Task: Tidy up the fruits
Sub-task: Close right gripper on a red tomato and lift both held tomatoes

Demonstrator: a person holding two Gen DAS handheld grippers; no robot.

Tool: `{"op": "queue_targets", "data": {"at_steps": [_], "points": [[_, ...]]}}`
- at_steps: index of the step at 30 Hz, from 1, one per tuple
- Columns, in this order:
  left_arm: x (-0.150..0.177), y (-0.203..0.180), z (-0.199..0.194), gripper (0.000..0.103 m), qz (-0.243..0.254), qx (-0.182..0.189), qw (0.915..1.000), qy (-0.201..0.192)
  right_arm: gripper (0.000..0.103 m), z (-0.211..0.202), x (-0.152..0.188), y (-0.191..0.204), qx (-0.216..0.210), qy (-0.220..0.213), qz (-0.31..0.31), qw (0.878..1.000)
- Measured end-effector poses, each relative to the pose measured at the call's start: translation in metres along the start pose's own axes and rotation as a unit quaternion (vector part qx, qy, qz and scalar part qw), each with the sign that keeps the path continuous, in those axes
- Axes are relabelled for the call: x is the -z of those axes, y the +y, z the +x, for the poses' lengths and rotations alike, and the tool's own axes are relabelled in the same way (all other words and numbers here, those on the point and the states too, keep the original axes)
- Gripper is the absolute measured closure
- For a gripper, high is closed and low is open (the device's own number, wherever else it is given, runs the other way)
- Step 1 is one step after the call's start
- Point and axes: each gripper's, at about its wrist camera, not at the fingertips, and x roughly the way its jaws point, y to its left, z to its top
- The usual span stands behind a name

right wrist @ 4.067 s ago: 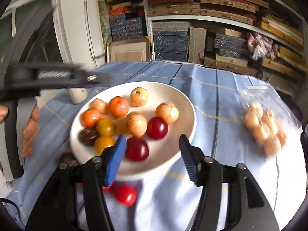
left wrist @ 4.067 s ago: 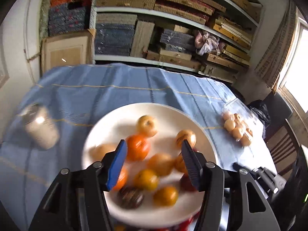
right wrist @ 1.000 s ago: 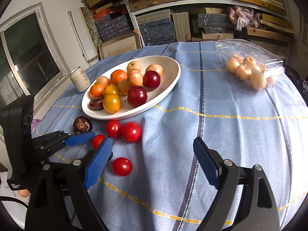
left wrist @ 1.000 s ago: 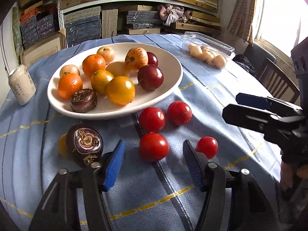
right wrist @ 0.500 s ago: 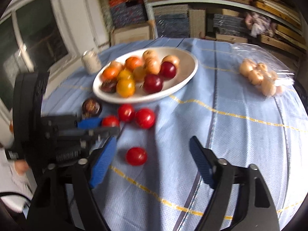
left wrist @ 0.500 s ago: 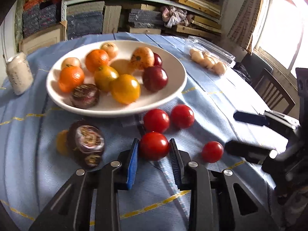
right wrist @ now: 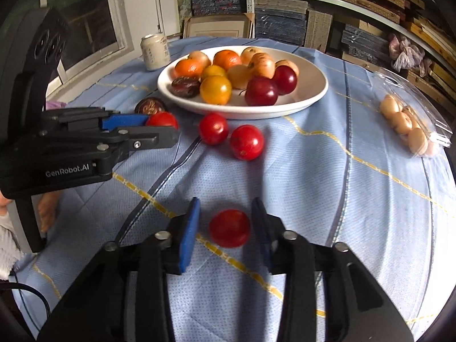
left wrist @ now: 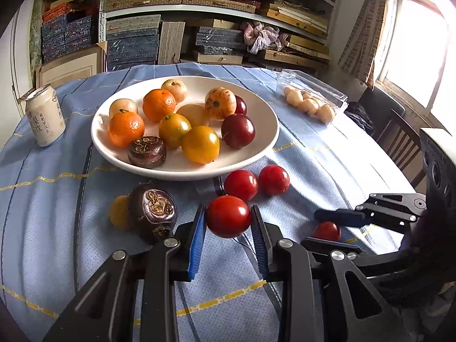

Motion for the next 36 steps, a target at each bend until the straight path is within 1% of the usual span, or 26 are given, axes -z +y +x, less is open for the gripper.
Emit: {"op": "queue_targets", "data": {"at_steps": [8, 11, 13, 14, 15, 20, 24, 27, 30, 33, 36], "points": [[0.003, -0.001, 0.001, 0.072, 0.001, 0.001, 1.0000, 0.004, 0.076, -0.002, 0.004, 0.001, -0.001, 0.003, -0.005, 1.000], [0.005, -0.002, 0.001, 0.072, 0.001, 0.003, 1.0000, 0.006, 0.071, -0.004, 0.007, 0.003, -0.002, 0.005, -0.019, 1.000], [0.006, -0.002, 0.001, 0.072, 0.002, 0.003, 1.0000, 0.007, 0.071, -0.004, 0.007, 0.004, 0.000, 0.004, -0.019, 1.000], [0.006, -0.002, 0.002, 0.072, 0.002, 0.003, 1.0000, 0.007, 0.072, -0.004, 0.007, 0.004, -0.001, 0.004, -0.017, 1.000], [0.006, -0.001, 0.002, 0.072, 0.002, 0.003, 1.0000, 0.008, 0.077, -0.004, 0.007, 0.003, 0.000, 0.004, -0.014, 1.000], [0.005, 0.000, 0.001, 0.072, -0.001, 0.005, 1.0000, 0.004, 0.077, -0.008, 0.007, -0.005, -0.009, 0.000, 0.012, 1.000], [0.000, 0.003, -0.004, 0.072, -0.005, 0.003, 1.0000, -0.006, 0.078, -0.020, 0.002, -0.014, -0.010, -0.028, 0.035, 0.999], [-0.011, 0.008, -0.009, 0.072, -0.012, -0.009, 0.9997, -0.019, 0.078, -0.034, -0.009, -0.025, -0.009, -0.057, 0.056, 0.997], [-0.029, 0.016, -0.015, 0.072, -0.016, -0.027, 0.9991, -0.029, 0.078, -0.048, -0.033, -0.034, 0.002, -0.080, 0.053, 0.995], [-0.060, 0.028, -0.022, 0.072, -0.018, -0.050, 0.9977, -0.044, 0.078, -0.057, -0.063, -0.041, 0.013, -0.099, 0.045, 0.994], [-0.088, 0.038, -0.020, 0.072, -0.022, -0.075, 0.9956, -0.052, 0.078, -0.057, -0.090, -0.043, 0.007, -0.115, 0.042, 0.992]]}}
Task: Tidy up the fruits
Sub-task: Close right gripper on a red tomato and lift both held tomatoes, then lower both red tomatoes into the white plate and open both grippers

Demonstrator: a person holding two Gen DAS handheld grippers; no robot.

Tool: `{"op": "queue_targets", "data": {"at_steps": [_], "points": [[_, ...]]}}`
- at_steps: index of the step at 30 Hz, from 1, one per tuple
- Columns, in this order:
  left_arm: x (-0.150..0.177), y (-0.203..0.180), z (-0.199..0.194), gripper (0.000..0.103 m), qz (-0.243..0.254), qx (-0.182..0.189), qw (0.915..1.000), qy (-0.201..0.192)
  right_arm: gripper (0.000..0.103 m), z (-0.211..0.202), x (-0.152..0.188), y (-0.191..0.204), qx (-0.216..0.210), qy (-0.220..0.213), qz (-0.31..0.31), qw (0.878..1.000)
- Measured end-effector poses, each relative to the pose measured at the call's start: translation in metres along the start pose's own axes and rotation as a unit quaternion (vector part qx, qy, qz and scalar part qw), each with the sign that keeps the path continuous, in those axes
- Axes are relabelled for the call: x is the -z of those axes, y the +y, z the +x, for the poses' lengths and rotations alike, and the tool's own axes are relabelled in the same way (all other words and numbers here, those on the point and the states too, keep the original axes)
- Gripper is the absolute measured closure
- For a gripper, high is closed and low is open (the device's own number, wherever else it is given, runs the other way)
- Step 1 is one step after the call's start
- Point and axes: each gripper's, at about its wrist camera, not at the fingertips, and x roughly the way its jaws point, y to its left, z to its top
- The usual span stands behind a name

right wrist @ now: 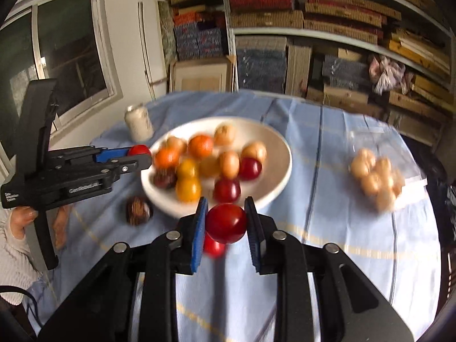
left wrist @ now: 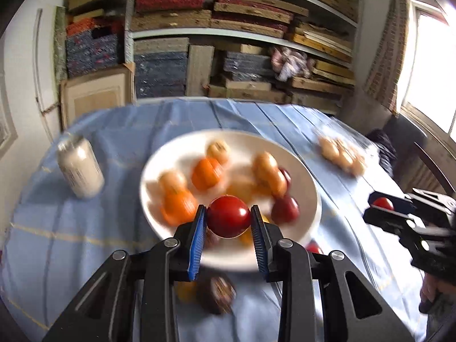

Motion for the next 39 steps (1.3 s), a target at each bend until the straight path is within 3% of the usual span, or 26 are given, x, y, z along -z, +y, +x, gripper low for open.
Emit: {"op": "queue_targets", "data": {"at_steps": [11, 26, 31, 39], "points": [[-0.049, 0.029, 0.063, 0.072, -0.020, -0.047, 0.9986, 0.008, 0.078, 0.079, -0.046, 0.016, -0.044, 0.007, -0.001, 0.999], [-0.064, 0.052, 0.137, 0.071, -0.032, -0.058, 0.9964, 0.052, 0.077, 0.132, -0.046, 0.026, -0.049, 0.039, -0.026, 0.998], [-0.063, 0.058, 0.140, 0.071, -0.046, -0.055, 0.9959, 0.055, 0.074, 0.137, -0.044, 0.024, -0.052, 0.043, -0.022, 0.997], [-0.058, 0.055, 0.115, 0.068, -0.043, -0.059, 0.9964, 0.043, 0.066, 0.117, -0.046, 0.019, -0.053, 0.026, -0.006, 0.998]]}}
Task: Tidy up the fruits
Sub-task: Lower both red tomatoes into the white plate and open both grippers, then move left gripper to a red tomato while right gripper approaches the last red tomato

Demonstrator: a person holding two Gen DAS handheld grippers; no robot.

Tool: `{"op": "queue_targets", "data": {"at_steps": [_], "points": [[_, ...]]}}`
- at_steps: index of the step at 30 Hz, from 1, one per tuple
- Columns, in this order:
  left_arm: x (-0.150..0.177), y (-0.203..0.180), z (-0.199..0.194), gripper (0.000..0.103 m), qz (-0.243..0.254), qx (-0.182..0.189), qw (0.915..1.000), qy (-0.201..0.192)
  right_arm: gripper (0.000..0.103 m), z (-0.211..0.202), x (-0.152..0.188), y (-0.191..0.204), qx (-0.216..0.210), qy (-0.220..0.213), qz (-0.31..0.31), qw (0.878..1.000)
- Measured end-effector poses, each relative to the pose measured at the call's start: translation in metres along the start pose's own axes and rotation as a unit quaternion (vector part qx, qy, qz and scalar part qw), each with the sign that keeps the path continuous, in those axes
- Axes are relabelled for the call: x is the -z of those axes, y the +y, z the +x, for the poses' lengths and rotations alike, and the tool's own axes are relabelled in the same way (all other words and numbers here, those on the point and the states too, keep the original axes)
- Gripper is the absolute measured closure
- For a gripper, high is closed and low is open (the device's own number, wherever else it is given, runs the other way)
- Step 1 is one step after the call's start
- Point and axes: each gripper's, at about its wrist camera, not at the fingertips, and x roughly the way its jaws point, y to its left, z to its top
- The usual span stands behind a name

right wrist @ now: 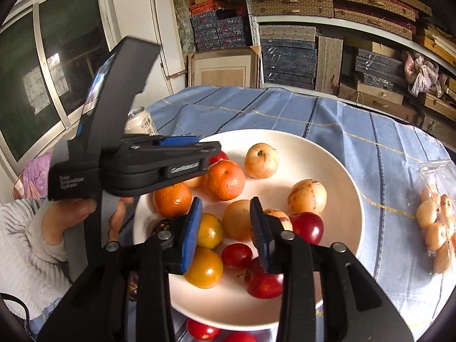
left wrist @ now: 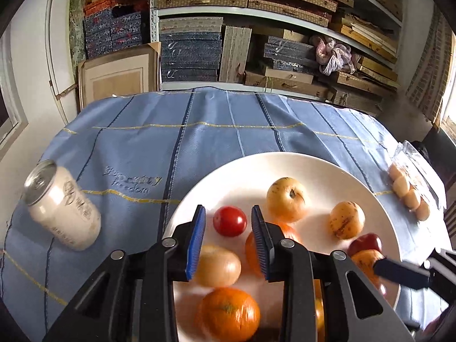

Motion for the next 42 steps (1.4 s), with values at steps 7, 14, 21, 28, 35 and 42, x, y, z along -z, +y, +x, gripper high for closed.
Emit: {"op": "queue_targets", "data": {"at_steps": [7, 14, 21, 28, 35, 42], "points": [[0.033, 0.002, -0.057, 0.059, 0.014, -0.016, 0.9996, -0.017, 0.058, -0.049, 0.018, 0.007, -0.006, -0.026, 0.018, 0.999], [0.094, -0.010, -0.116, 0.048, 0.016, -0.018, 0.9987, -0.044, 0.049, -0.095, 0.053, 0.015, -0.005, -0.036, 0.040, 0.999], [0.144, -0.032, -0.147, 0.033, 0.027, -0.019, 0.9979, -0.056, 0.035, -0.122, 0.091, 0.020, 0.005, -0.046, 0.063, 0.997], [0.166, -0.035, -0.140, 0.030, 0.024, -0.014, 0.9983, -0.052, 0.034, -0.116, 0.120, 0.003, 0.042, -0.038, 0.086, 0.995], [0.169, -0.036, -0.134, 0.030, 0.030, -0.005, 0.9979, -0.058, 0.034, -0.098, 0.126, -0.001, 0.062, -0.011, 0.071, 0.996], [0.170, -0.075, -0.122, 0.030, 0.095, -0.001, 0.9943, -0.047, 0.034, -0.099, 0.125, -0.001, 0.073, -0.011, 0.058, 0.996]]}}
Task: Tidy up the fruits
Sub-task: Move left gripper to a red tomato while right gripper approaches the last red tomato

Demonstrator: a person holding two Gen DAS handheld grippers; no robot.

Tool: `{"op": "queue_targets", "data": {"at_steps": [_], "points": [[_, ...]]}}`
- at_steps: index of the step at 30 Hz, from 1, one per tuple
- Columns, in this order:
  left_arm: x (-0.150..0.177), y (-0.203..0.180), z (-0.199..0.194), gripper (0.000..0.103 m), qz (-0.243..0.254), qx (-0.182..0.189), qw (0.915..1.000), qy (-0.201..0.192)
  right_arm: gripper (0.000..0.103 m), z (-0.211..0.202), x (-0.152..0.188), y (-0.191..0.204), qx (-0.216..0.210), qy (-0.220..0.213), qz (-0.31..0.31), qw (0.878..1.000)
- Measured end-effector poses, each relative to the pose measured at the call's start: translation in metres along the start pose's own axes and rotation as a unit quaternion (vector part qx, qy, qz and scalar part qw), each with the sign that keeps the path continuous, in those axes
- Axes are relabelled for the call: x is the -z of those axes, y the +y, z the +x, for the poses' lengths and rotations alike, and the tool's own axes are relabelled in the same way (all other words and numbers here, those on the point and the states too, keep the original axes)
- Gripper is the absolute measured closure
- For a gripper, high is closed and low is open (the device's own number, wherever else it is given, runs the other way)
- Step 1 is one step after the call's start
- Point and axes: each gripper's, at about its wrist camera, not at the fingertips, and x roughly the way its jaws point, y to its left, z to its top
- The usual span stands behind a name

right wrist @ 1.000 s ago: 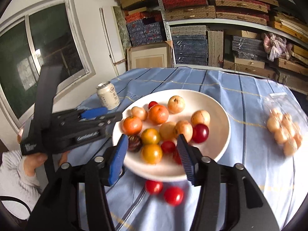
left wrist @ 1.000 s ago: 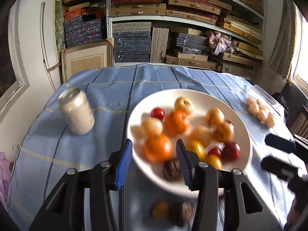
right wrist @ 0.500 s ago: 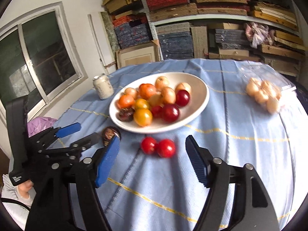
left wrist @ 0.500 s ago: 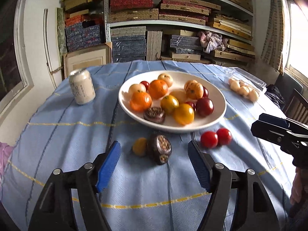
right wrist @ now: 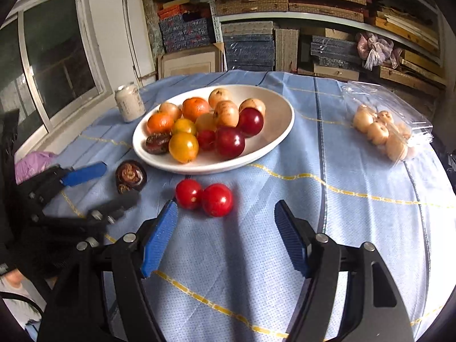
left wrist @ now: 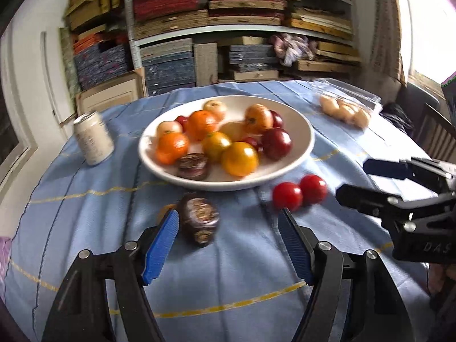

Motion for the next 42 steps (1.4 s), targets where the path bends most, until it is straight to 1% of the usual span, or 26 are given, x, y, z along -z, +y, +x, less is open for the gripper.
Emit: {"op": "queue_targets", "data": {"at_steps": [2, 5, 9, 16, 21, 27, 29, 35, 38, 39, 42], "points": [[-0.002, -0.007, 0.004, 0.030, 0.005, 0.005, 1.0000, 0.002, 0.034, -0.005, -0.002, -0.008, -0.003, -0.007, 0.014, 1.000], [-0.004, -0.016, 0.011, 0.030, 0.019, 0.000, 0.9998, 0.005, 0.034, -0.010, -0.005, -0.019, -0.006, -0.010, 0.036, 0.999], [-0.009, -0.020, 0.016, 0.030, 0.017, -0.002, 0.9998, 0.006, 0.034, -0.014, -0.006, -0.026, -0.007, -0.012, 0.050, 0.999], [-0.013, -0.020, 0.026, 0.030, 0.015, -0.008, 0.9996, 0.021, 0.032, -0.014, -0.006, -0.027, -0.010, -0.011, 0.051, 0.999], [-0.015, -0.018, 0.032, 0.030, 0.010, -0.003, 0.9995, 0.030, 0.031, -0.012, -0.005, -0.028, -0.012, -0.007, 0.057, 0.998], [-0.015, -0.015, 0.038, 0.030, -0.003, 0.015, 0.9989, 0.045, 0.030, -0.011, -0.006, -0.028, -0.012, -0.006, 0.059, 0.998], [-0.016, -0.013, 0.039, 0.030, -0.008, 0.019, 0.9988, 0.044, 0.029, -0.011, -0.005, -0.029, -0.011, -0.006, 0.061, 0.998], [-0.015, -0.017, 0.040, 0.030, 0.000, 0.003, 0.9989, 0.048, 0.027, -0.014, -0.006, -0.031, -0.013, -0.010, 0.063, 0.998], [-0.016, -0.013, 0.040, 0.031, -0.015, -0.016, 0.9988, 0.044, 0.026, -0.017, -0.007, -0.032, -0.014, -0.014, 0.066, 0.998], [-0.017, -0.011, 0.040, 0.032, -0.021, -0.015, 0.9987, 0.043, 0.026, -0.017, -0.008, -0.032, -0.014, -0.015, 0.067, 0.998], [-0.016, -0.017, 0.040, 0.032, -0.009, 0.003, 0.9989, 0.046, 0.025, -0.018, -0.008, -0.033, -0.015, -0.015, 0.070, 0.997]]}}
